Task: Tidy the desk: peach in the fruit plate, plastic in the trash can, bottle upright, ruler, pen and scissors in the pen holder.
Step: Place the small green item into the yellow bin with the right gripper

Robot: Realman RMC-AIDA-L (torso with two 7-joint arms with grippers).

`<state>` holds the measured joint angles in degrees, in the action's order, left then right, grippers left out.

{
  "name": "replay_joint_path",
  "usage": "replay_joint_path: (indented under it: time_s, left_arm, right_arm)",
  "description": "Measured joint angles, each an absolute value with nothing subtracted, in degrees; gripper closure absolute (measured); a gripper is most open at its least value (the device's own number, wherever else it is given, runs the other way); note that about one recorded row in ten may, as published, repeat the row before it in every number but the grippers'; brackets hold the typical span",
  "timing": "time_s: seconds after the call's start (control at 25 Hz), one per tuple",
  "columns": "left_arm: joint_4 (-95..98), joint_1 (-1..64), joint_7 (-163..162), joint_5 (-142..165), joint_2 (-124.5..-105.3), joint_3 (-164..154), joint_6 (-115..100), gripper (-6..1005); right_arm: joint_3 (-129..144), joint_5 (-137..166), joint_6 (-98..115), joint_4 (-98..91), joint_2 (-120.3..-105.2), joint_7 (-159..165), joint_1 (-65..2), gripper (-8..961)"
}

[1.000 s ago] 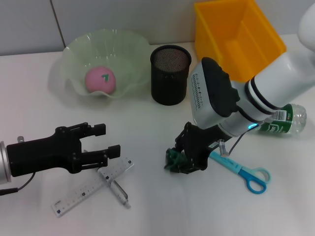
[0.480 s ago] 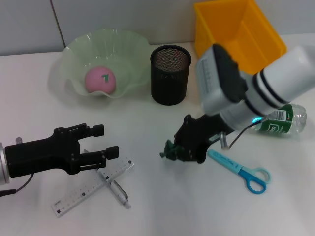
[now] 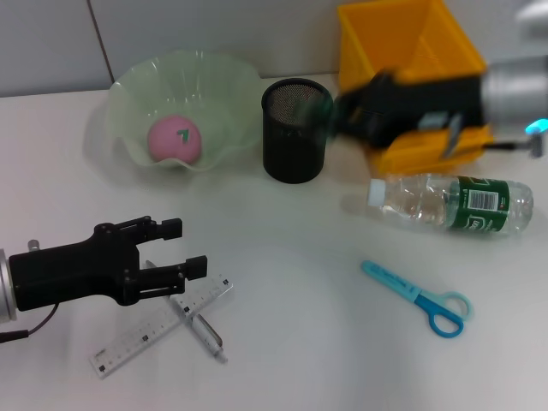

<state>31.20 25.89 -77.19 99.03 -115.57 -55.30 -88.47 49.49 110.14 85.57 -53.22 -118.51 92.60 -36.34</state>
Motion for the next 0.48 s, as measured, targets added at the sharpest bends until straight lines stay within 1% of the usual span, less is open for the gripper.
replay_joint_path:
  time_s: [0.08, 0.24, 0.28, 0.48]
  left_arm:
    - [31.20, 25.85, -77.12, 99.05, -115.57, -55.33, -88.50, 212]
    - [31.20, 25.84, -76.96, 99.06, -115.57, -55.38, -88.51, 213]
    - [31.20, 25.84, -76.93, 99.06, -115.58, -55.38, -88.45, 213]
    - [31.20, 25.84, -76.78, 99.06, -115.64, -55.37, -88.19, 214]
  right_arm:
    - [44.41, 104.40, 84.02, -52.40, -118.42, 90.66, -34.31, 896]
    - [38.57, 94.86, 75.33, -49.30, -118.85, 87.63, -31.17, 897]
    - [38.57, 94.86, 75.33, -49.30, -118.85, 87.63, -31.17, 897]
    - [38.33, 92.40, 62.13, -45.22, -118.69, 87.22, -30.82, 899]
